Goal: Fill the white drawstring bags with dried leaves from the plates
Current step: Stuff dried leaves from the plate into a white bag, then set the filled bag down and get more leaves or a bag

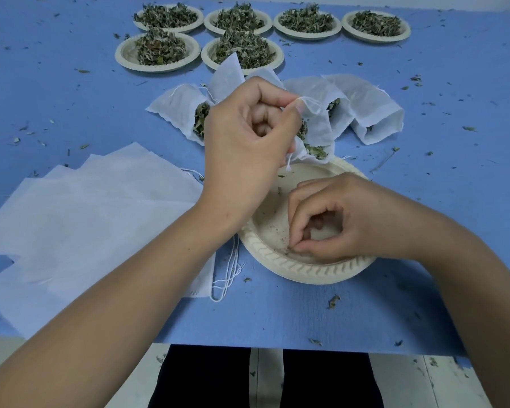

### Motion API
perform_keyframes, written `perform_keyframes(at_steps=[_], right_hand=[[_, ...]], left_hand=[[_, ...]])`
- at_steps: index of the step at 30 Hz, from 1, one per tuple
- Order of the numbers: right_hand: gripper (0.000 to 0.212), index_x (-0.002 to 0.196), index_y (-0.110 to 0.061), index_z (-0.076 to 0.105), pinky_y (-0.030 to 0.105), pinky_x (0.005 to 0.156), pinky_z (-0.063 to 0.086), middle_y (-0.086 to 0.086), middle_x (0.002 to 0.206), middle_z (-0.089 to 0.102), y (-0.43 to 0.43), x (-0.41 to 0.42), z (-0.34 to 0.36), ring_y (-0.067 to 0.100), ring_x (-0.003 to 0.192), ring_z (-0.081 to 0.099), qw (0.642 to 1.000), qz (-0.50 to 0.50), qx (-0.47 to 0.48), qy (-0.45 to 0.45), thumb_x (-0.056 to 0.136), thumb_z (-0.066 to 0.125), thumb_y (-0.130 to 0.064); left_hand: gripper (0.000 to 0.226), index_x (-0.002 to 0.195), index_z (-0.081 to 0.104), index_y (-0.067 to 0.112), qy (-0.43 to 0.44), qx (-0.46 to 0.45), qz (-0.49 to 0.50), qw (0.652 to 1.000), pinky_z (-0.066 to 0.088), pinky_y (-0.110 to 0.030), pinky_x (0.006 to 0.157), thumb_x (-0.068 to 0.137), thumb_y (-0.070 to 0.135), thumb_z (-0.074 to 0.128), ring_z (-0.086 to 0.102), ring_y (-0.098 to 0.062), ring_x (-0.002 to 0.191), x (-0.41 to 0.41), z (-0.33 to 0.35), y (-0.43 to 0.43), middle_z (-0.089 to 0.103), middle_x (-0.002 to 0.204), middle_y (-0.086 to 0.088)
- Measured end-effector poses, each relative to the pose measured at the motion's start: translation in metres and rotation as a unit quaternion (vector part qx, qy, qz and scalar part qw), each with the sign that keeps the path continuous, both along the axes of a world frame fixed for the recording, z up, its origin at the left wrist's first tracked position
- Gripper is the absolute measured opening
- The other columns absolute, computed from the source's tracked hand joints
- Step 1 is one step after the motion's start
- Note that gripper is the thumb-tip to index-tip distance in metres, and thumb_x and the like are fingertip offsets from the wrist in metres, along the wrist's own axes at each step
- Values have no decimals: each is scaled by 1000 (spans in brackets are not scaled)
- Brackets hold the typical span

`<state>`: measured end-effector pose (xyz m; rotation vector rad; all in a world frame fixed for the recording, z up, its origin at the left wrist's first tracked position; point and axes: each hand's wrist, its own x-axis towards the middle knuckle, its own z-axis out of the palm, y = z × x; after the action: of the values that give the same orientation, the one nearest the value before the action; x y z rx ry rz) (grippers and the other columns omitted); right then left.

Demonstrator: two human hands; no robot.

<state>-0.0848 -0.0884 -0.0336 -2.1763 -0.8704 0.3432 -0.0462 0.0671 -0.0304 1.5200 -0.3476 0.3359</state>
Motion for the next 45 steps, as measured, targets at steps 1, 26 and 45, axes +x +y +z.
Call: perform_keyframes(at_steps=[1,26,45], right_hand=[[9,74,-12,72,23,69,44,-8,75,62,-3,0,4,13,71,56,999,1,39,3,77,75,-4],[11,95,-17,74,37,96,20,-10,111,68,-10,24,-5,20,114,55,848,-226,-29,-479,85,70,-22],[12,94,-3,53,27,85,38,12,67,67,5,42,21,24,83,53,775,-299,46,-555,85,46,-2]], left_hand=[[14,79,60,11,-2,0,1,1000,39,-19,44,91,6,65,49,-7,39,0,0,0,55,50,1],[15,80,61,10,83,-63,-92,990,31,-15,35,93,4,61,38,-4,32,12,-2,4,51,44,7],[5,84,65,3,-197,159,-30,967,40,-16,54,88,3,65,47,-7,51,28,53,-8,56,56,-3]])
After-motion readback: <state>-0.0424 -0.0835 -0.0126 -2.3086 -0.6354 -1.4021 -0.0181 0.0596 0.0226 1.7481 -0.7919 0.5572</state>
